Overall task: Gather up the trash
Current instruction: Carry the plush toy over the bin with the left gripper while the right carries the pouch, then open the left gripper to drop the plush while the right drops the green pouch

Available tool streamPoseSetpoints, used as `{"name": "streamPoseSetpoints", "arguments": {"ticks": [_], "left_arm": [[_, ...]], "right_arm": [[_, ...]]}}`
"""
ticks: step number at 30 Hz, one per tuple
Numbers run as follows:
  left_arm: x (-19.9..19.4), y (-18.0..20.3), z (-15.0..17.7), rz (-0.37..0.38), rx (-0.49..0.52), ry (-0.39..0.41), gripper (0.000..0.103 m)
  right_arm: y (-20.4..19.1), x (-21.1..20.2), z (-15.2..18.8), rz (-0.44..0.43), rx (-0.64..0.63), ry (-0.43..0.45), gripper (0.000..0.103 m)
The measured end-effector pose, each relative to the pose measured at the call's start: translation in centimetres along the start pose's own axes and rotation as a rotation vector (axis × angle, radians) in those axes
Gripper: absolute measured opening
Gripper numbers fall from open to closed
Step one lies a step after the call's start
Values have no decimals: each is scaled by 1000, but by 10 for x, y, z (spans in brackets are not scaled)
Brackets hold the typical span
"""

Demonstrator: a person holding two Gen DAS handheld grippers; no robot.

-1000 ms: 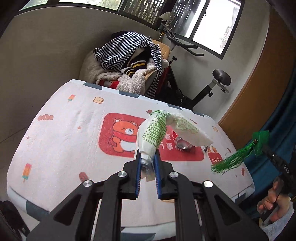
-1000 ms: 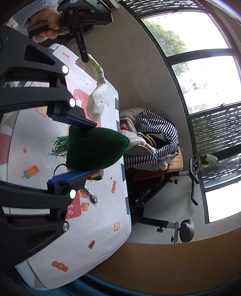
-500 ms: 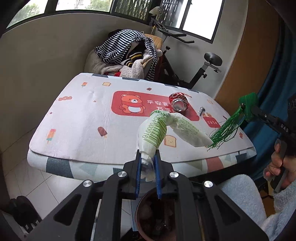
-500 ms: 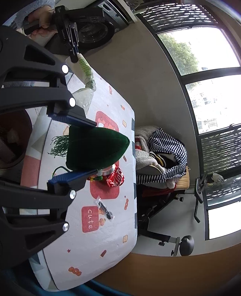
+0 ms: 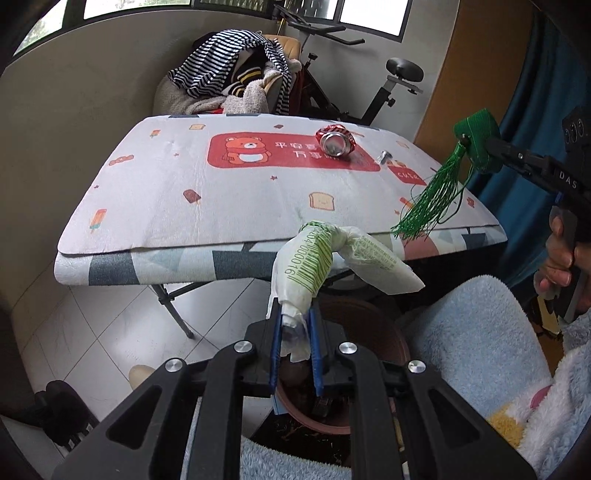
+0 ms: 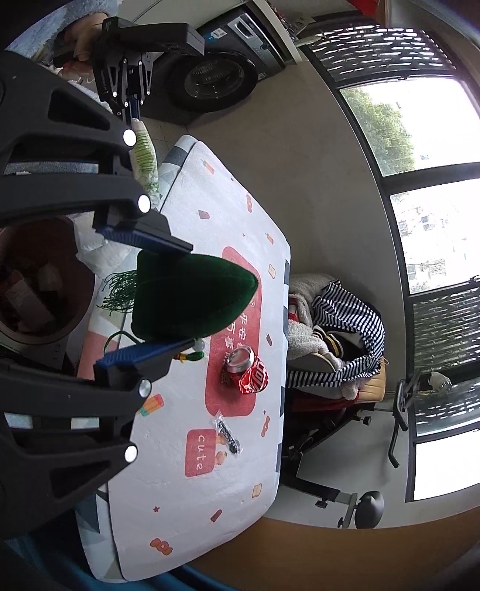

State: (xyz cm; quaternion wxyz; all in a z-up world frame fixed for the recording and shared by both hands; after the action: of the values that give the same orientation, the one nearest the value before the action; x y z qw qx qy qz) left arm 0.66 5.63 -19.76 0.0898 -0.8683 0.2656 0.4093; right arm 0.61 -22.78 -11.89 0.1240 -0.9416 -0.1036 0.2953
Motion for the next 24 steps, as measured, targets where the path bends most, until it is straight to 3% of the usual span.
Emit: {"name": "streamPoseSetpoints", "arguments": {"ticks": [13,24], "left_arm": [[45,20,20,33,42,-140,15],[72,41,12,72,68,-165,15]], "right_arm": [[-5,13,17,-10,3,-59,47],[1,16,23,-2,19,-78,47]]}}
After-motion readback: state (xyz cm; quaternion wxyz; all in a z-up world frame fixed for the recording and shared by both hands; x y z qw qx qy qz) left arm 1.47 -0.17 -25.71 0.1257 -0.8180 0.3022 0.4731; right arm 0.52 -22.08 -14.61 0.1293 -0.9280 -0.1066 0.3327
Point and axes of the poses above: each gripper's, at about its wrist camera, not at the fingertips, and x roughly the way its jaws point, y to its right, z to its underside, the point moved 5 cm from there along x, roughly the way its jaws point, and after that the axes turned 7 degrees about x, right-handed, at the moved point
